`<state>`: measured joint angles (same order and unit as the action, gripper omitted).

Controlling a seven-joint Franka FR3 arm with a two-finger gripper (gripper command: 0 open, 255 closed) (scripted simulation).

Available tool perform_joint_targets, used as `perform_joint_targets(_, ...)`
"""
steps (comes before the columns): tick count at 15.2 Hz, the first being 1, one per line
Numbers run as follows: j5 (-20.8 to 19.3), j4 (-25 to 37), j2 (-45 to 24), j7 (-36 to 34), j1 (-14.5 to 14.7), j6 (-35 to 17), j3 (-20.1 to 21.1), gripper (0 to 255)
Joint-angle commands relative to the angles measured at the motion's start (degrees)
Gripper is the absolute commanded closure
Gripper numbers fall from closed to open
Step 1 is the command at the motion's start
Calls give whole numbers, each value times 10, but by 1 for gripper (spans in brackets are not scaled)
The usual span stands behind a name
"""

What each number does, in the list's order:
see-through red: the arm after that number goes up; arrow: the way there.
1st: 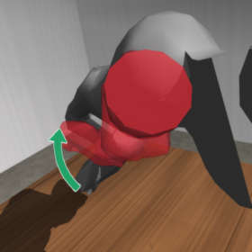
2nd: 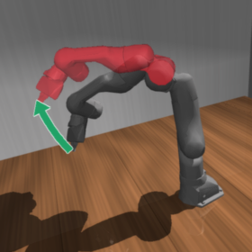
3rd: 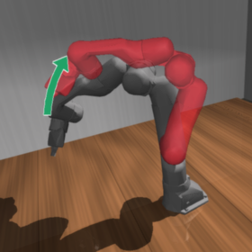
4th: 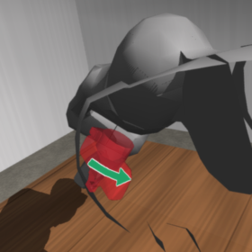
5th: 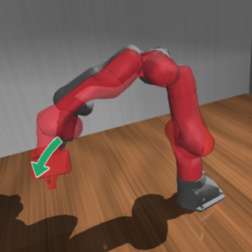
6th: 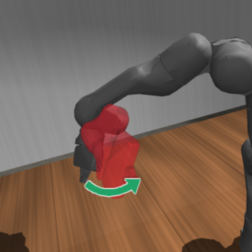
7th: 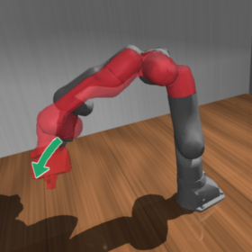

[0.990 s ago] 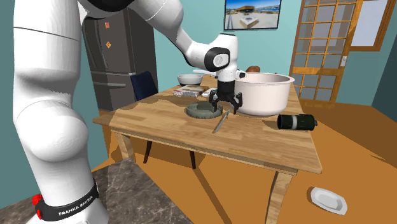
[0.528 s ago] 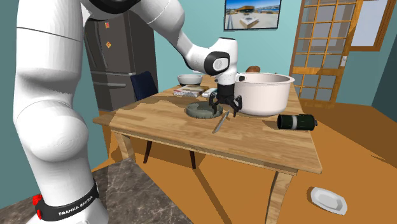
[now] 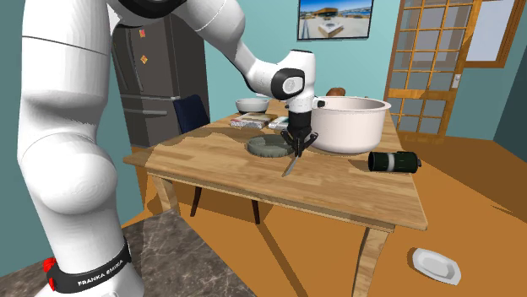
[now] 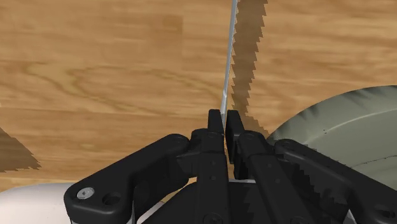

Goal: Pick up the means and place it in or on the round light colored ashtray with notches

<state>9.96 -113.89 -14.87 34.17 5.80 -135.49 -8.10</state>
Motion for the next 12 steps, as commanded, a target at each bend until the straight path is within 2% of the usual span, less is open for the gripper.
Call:
perform_joint_targets(1, 0, 0, 0, 0, 0, 0, 0, 255)
perform_joint_targets(4, 0, 0, 0, 0, 0, 0, 0, 255)
perform_joint_targets(12, -12, 24, 30, -12, 2, 53, -4, 255)
